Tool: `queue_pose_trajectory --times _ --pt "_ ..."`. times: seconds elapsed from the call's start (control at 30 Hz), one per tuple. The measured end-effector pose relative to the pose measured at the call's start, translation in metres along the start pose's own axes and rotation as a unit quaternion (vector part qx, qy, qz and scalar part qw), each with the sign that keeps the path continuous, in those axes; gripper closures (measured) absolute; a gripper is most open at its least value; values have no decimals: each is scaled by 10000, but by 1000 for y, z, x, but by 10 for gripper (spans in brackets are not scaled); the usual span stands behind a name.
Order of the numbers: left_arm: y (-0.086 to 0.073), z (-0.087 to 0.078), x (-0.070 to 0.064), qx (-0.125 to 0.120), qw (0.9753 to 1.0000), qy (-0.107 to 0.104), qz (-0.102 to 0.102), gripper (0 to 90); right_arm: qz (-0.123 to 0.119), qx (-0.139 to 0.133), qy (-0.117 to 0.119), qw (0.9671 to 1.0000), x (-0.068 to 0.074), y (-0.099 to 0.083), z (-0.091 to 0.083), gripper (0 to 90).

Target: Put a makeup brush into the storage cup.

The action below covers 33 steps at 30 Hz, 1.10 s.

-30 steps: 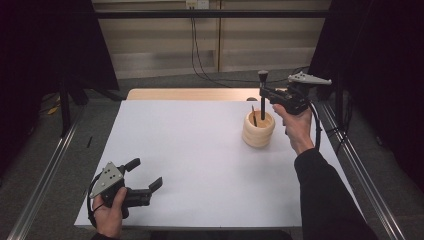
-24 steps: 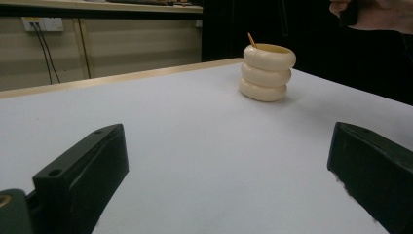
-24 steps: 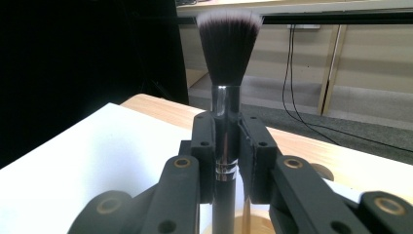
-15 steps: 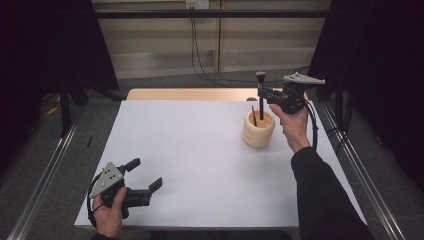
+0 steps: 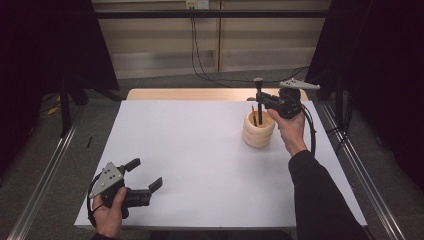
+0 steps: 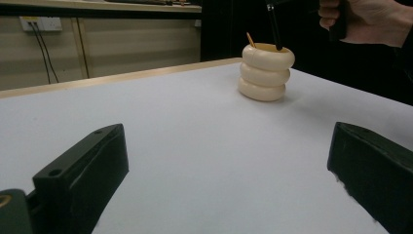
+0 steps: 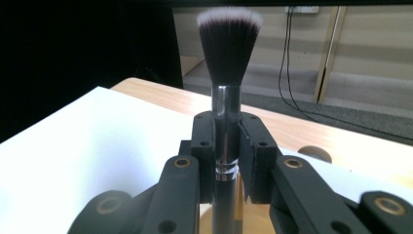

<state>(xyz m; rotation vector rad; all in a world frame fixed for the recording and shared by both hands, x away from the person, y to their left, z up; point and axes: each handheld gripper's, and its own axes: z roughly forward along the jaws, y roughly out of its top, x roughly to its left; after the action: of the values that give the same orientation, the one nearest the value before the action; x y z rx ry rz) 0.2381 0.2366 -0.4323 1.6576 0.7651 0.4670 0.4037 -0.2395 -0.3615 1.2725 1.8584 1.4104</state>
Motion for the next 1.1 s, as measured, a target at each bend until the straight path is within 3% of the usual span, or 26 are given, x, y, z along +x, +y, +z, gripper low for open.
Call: queue_pose_trajectory --times 0.73,1.1 --pt "0 1 0 -2 10000 4 -8 14 197 211 -56 9996 -10 -31 7 782" --pt "0 1 0 10 10000 -11 -2 14 238 281 -61 9993 -12 -34 6 780"
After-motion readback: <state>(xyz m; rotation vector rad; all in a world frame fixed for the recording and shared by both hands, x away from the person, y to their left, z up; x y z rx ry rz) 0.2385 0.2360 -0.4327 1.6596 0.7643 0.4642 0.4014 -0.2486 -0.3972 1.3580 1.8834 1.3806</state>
